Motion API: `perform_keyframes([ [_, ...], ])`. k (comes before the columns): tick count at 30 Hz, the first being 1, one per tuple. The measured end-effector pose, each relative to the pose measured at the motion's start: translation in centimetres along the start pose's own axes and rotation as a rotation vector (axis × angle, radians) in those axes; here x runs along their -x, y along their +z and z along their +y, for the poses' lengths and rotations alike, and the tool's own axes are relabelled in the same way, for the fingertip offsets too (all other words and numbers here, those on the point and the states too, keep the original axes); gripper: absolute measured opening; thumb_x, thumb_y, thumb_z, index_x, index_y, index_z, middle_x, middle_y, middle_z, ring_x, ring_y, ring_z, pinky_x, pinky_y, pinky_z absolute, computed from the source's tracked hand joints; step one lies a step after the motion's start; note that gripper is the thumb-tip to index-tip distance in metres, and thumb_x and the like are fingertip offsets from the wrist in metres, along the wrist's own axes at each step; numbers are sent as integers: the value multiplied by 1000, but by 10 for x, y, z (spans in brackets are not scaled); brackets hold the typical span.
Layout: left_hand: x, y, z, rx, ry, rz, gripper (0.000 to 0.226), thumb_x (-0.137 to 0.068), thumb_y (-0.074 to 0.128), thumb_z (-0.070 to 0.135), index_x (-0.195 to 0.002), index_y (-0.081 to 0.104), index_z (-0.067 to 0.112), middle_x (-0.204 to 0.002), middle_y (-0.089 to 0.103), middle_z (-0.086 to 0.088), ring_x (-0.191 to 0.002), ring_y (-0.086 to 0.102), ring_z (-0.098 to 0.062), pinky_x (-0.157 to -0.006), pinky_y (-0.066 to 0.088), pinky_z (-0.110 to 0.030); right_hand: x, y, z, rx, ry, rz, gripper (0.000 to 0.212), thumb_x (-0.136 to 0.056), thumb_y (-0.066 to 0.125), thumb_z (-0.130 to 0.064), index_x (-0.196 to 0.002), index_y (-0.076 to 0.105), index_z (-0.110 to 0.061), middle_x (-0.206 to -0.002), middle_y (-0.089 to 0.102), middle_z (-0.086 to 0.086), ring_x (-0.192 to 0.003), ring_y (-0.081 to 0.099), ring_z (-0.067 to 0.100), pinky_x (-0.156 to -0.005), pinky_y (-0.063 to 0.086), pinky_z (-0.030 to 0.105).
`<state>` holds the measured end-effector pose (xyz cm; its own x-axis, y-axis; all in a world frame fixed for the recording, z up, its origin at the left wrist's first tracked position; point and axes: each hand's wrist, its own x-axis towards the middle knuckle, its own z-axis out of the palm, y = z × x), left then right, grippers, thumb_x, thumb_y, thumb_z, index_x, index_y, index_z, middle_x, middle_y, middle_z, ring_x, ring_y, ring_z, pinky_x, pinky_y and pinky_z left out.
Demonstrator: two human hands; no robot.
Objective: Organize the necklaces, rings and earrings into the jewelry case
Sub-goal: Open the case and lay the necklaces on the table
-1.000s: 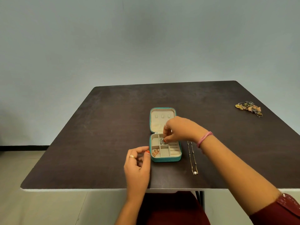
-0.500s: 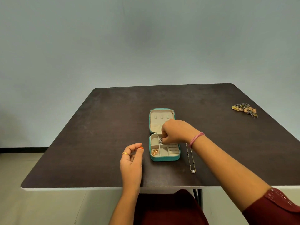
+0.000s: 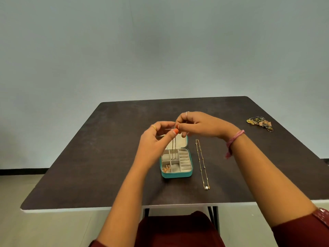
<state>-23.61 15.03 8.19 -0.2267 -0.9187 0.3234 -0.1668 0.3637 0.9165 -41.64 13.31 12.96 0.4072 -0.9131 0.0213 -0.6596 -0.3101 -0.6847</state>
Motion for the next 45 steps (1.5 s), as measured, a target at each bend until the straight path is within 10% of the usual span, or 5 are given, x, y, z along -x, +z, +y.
perform_keyframes([
  [6, -22, -8, 18, -59, 19, -57, 17, -80, 74, 21, -96, 71, 23, -90, 73, 5, -85, 69, -4, -73, 54, -16, 6, -14, -3, 35, -95, 81, 15, -91, 60, -29, -100, 65, -18, -89, 67, -6, -80, 64, 0, -70, 49, 12],
  [20, -34, 0, 38, 239, -212, -77, 16, -87, 66, 9, -102, 69, 8, -94, 72, -8, -85, 69, -13, -73, 58, -22, 15, 22, 18, -726, -45, 350, 23, -89, 58, -28, -104, 64, -12, -91, 72, 2, -84, 70, 17, -88, 55, 39],
  [45, -45, -3, 69, 555, -193, 126, 11, -83, 72, 13, -94, 70, 13, -90, 74, -1, -82, 67, -11, -69, 55, -21, 24, 38, 24, -817, -153, 439, 13, -95, 52, -11, -92, 65, -12, -77, 70, 2, -80, 68, 19, -84, 55, 34],
])
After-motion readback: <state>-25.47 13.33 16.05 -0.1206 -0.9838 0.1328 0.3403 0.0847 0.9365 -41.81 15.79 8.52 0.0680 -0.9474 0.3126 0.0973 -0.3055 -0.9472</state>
